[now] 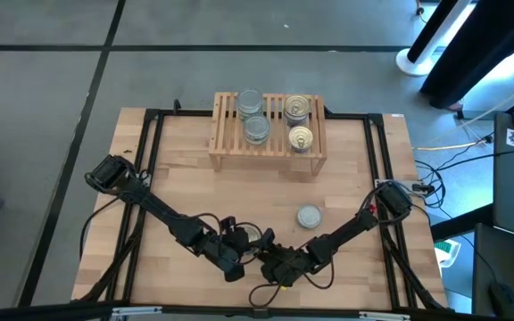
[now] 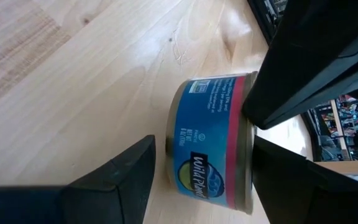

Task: Stack canned seafood by type on shelf
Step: Stack the blue pink tuna can on top of the blue pink tuna can on the shelf

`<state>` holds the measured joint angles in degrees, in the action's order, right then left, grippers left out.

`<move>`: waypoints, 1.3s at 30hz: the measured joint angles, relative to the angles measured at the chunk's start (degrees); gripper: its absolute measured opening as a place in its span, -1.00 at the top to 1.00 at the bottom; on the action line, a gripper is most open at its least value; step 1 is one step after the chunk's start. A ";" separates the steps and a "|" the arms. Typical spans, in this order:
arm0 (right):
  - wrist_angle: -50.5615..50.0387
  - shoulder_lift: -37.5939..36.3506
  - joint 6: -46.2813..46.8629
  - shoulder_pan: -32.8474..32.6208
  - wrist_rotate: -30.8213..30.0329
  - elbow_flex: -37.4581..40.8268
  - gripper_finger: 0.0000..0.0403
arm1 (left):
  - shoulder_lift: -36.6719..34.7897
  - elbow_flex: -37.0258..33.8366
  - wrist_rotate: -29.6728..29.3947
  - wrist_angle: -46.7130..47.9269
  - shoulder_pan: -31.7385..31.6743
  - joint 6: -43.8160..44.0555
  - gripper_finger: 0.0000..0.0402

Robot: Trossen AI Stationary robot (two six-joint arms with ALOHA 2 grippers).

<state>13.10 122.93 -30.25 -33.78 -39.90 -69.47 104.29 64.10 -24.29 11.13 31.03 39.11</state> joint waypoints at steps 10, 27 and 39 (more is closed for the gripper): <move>0.32 0.02 -0.04 0.02 -0.09 0.02 -0.21 | 0.00 0.00 0.02 -0.23 -0.07 -0.02 1.00; 1.39 0.09 1.67 2.14 -0.92 0.11 0.02 | -0.14 0.00 -0.47 -0.05 -0.11 -0.02 1.00; 2.04 0.11 1.24 2.21 -0.59 0.13 0.03 | -0.20 0.00 -0.05 0.07 -0.09 0.17 1.00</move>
<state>15.14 123.04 -29.02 -31.57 -40.49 -69.34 104.09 64.10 -24.34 11.20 30.94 39.29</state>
